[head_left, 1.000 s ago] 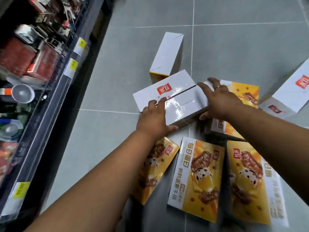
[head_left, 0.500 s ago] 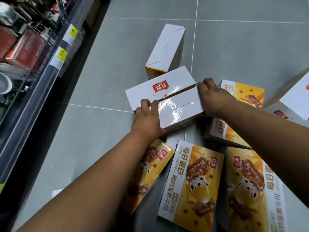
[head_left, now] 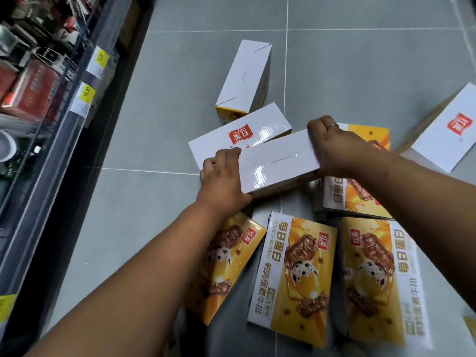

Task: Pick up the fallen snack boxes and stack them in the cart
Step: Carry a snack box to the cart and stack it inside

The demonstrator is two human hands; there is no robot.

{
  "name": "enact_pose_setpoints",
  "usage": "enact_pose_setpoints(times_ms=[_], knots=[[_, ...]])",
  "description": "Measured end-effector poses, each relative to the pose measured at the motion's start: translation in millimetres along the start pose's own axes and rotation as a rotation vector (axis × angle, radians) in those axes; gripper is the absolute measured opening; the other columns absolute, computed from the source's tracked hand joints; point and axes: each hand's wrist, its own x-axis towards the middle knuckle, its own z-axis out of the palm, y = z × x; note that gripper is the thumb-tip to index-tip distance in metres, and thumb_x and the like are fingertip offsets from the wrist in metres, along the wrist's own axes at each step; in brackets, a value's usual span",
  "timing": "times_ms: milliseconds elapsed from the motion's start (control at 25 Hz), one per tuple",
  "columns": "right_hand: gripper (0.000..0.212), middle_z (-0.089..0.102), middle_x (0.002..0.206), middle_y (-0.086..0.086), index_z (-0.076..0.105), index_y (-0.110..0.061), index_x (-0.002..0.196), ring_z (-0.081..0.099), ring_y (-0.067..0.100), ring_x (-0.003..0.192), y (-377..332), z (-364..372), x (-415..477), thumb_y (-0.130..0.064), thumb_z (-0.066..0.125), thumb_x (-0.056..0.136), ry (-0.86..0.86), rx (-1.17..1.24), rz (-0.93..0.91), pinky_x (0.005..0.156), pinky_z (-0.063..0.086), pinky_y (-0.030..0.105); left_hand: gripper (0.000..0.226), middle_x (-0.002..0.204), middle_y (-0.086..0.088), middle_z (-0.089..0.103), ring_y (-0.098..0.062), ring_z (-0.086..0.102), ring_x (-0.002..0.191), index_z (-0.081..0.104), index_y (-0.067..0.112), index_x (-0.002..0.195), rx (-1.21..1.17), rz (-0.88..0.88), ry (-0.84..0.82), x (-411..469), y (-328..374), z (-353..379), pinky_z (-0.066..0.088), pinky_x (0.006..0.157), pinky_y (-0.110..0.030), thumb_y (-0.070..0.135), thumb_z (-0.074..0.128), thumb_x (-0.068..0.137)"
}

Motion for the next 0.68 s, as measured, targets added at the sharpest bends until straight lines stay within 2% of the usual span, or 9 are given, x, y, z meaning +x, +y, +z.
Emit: enact_pose_setpoints(times_ms=[120, 280, 360, 440, 560, 680], knots=[[0.089, 0.037, 0.128, 0.019, 0.034, -0.007, 0.126, 0.057, 0.046, 0.087, -18, -55, -24, -0.034, 0.088, 0.061, 0.01, 0.024, -0.007, 0.069, 0.044, 0.039, 0.101, 0.142, -0.005, 0.033, -0.03, 0.031, 0.127, 0.024, 0.021, 0.145, 0.005, 0.042, -0.018, -9, 10, -60, 0.032, 0.106, -0.042, 0.049, 0.081, 0.067], [0.092, 0.037, 0.131, 0.018, 0.032, -0.009, 0.129, 0.058, 0.041, 0.091, -43, -149, -78, -0.034, 0.088, 0.06, -0.008, 0.057, 0.02, 0.074, 0.05, 0.041, 0.102, 0.139, -0.004, 0.036, -0.029, 0.033, 0.126, 0.026, 0.021, 0.144, -0.009, 0.106, -0.079, -44, 41, -169, 0.032, 0.102, -0.037, 0.059, 0.076, 0.063], [0.096, 0.032, 0.137, 0.018, 0.029, -0.013, 0.132, 0.058, 0.04, 0.097, -57, -205, -107, -0.034, 0.089, 0.061, -0.022, 0.121, 0.046, 0.079, 0.05, 0.04, 0.104, 0.138, -0.005, 0.037, -0.03, 0.036, 0.124, 0.028, 0.019, 0.143, 0.01, 0.133, -0.091, -66, 62, -232, 0.031, 0.102, -0.036, 0.065, 0.07, 0.059], [0.097, 0.029, 0.14, 0.017, 0.028, -0.016, 0.135, 0.058, 0.039, 0.102, -72, -258, -138, -0.033, 0.089, 0.062, -0.01, 0.179, 0.077, 0.081, 0.049, 0.037, 0.103, 0.138, -0.004, 0.039, -0.031, 0.044, 0.122, 0.03, 0.02, 0.143, 0.002, 0.156, -0.081, -87, 81, -288, 0.036, 0.101, -0.039, 0.063, 0.071, 0.058], [0.095, 0.031, 0.137, 0.014, 0.027, -0.02, 0.135, 0.059, 0.037, 0.099, -93, -337, -196, -0.032, 0.088, 0.062, 0.006, 0.218, 0.134, 0.078, 0.048, 0.034, 0.101, 0.138, -0.001, 0.038, -0.026, 0.049, 0.119, 0.032, 0.023, 0.142, -0.052, 0.189, -0.081, -126, 112, -372, 0.043, 0.095, -0.038, 0.057, 0.082, 0.061], [0.094, 0.03, 0.137, 0.011, 0.027, -0.024, 0.132, 0.06, 0.037, 0.091, -113, -421, -271, -0.031, 0.087, 0.06, 0.034, 0.26, 0.209, 0.077, 0.052, 0.037, 0.101, 0.136, 0.001, 0.04, -0.023, 0.048, 0.121, 0.035, 0.023, 0.142, -0.077, 0.284, -0.099, -172, 149, -459, 0.042, 0.096, -0.036, 0.056, 0.082, 0.059]])
